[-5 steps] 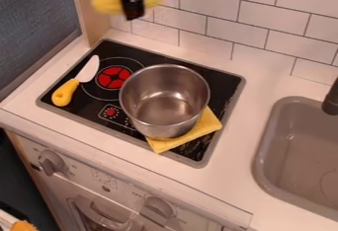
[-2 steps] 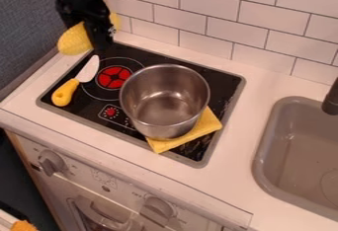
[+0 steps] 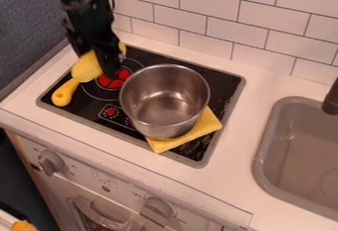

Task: Put the object between the knife and the silver pot that is on the yellow cloth

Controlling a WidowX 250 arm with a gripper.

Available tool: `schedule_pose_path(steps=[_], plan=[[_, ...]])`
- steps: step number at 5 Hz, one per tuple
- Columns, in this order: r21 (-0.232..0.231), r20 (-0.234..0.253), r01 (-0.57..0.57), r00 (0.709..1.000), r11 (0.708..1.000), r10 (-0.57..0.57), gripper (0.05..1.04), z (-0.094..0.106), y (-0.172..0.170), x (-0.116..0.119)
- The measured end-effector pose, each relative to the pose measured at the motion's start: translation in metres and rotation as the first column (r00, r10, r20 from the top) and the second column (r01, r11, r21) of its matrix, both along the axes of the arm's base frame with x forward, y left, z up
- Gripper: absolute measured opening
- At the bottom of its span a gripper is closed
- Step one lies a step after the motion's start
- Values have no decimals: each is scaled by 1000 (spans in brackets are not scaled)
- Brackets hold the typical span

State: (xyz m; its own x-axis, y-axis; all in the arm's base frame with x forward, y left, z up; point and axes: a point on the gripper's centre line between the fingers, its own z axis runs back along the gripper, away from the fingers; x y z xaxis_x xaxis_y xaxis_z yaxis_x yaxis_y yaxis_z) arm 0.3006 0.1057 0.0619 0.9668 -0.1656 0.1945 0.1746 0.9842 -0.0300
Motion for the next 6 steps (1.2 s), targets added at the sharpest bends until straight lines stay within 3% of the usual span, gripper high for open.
schedule_pose_path(steps=[2,3,4,5,6], plan=[[6,-62,-11,998,1000,11,644,-40,7,1],[18,-47,7,999,1000,-6,644,-43,9,3],[3,-81,7,997,1000,-7,724,-50,11,-3],[-7,-84,7,996,1000,-7,982,-50,10,-2],[-16,-80,12,997,1000,-13,1008,-48,9,-1]])
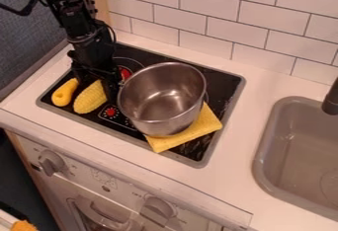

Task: Put the object between the knife and the silver pot that is on the yellow cloth

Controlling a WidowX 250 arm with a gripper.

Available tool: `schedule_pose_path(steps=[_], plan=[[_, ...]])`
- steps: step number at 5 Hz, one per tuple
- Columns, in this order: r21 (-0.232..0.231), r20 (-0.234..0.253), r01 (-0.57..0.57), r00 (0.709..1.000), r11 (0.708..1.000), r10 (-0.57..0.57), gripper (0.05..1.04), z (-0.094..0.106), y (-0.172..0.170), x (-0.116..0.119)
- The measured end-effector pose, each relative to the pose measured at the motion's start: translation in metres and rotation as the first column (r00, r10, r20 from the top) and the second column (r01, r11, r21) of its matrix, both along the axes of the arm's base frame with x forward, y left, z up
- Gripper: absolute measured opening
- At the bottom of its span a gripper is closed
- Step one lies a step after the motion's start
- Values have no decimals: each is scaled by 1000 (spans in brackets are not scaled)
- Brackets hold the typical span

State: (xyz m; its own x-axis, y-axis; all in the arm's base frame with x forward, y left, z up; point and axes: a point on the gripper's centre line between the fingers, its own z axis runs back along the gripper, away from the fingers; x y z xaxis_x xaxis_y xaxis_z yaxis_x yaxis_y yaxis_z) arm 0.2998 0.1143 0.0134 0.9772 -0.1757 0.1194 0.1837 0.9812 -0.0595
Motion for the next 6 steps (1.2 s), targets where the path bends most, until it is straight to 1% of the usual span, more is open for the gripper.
schedule_pose_path(steps=[2,3,4,5,6], plan=[[-14,-10,8,1000,1000,-9,1001,0,-2,-2],[-9,25,33,999,999,-33,1001,14,-7,5],[28,78,79,994,996,-81,1001,37,-16,14],[79,130,128,982,989,-137,1001,65,-25,24],[101,164,150,973,984,-165,1001,87,-37,26]])
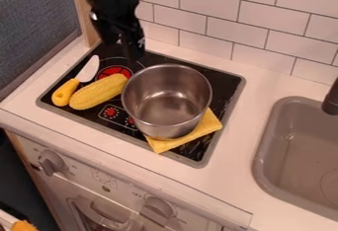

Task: Put the object between the knife and the silver pot that is on the yellow cloth

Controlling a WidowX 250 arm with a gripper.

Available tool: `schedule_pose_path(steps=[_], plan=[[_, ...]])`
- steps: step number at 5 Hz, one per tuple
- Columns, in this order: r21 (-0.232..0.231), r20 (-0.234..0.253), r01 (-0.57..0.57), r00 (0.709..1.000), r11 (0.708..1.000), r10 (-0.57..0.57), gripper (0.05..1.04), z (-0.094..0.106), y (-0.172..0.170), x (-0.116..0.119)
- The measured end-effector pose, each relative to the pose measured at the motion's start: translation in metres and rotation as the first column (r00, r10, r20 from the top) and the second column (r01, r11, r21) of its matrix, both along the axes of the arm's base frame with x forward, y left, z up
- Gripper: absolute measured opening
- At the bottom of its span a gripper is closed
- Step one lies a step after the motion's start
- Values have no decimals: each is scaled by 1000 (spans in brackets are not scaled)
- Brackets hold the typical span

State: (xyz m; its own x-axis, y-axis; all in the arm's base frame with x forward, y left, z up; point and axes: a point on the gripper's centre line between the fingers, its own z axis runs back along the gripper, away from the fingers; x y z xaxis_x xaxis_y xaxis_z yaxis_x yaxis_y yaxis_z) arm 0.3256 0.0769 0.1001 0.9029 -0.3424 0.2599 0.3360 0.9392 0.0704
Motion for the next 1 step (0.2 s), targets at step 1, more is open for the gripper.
schedule_pose_path(steps=[1], plan=[[5,8,2,1000,1000,-2,1001,3,-1,1]])
